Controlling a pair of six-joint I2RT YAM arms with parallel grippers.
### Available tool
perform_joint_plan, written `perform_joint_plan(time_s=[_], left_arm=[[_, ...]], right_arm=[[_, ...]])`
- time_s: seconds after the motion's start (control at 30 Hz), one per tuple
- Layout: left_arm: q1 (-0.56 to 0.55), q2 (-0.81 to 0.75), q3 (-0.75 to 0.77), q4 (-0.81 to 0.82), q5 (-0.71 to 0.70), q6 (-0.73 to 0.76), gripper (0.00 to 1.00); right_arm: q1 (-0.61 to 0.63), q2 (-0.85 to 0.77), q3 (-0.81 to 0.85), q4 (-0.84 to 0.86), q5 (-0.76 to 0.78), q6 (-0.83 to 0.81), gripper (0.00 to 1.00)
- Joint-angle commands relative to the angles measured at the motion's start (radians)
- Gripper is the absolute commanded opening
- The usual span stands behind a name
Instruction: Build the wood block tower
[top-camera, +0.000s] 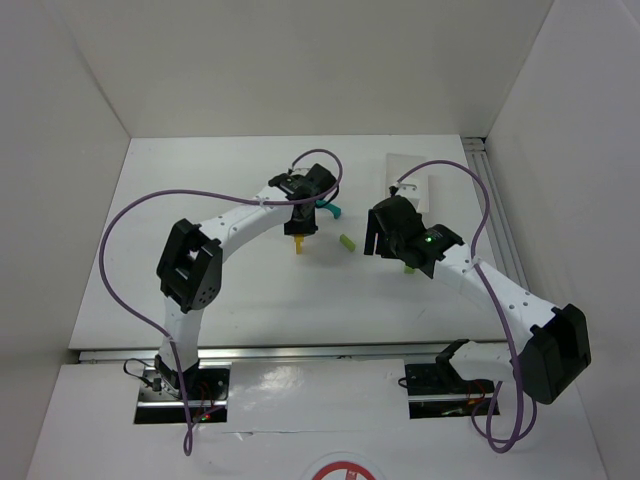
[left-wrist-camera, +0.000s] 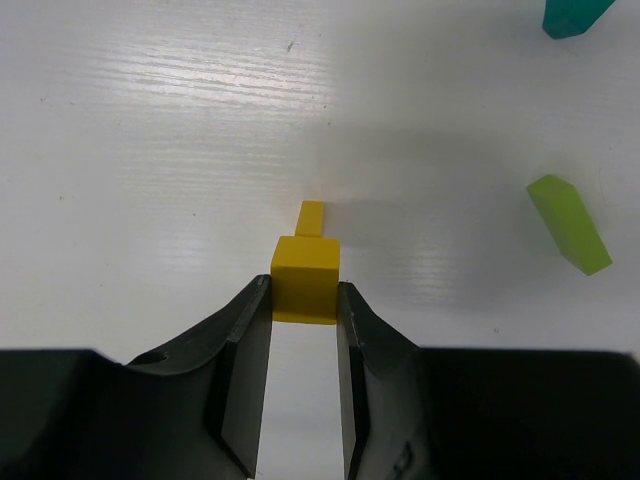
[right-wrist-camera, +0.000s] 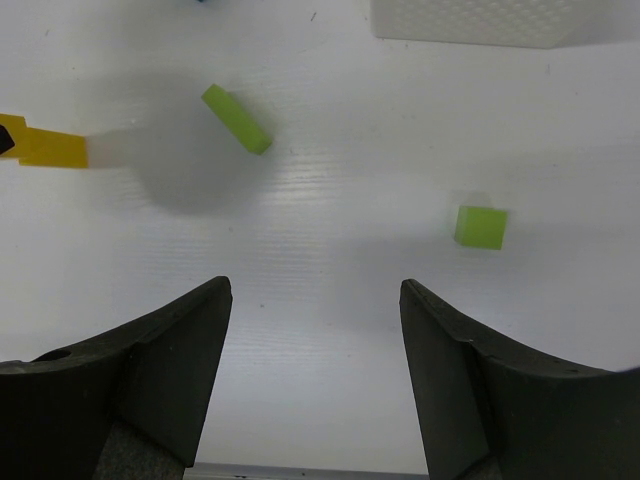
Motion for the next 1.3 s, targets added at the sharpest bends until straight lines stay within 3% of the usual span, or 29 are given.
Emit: perform_joint_plan(time_s=[0.0,1.03,1.13,1.27], left_arm=[[0.009,0.013,-0.018,0.004,0.001,0.001,0.22],[0.009,0.011,-0.040,0.024,0.020,0.001,0.23],[0.009,0.011,-0.040,0.024,0.020,0.001,0.30],[0.009,0.011,-0.040,0.024,0.020,0.001,0.48]], right_arm=[[-0.006,0.002,-0.003,0.017,0.010,-0.007,0.76],[-0.006,0.002,-0.003,0.017,0.010,-0.007,0.76],[-0.006,0.002,-0.003,0.017,0.010,-0.007,0.76],[-0.006,0.011,-0.003,0.017,0.001,-0.007,0.76]])
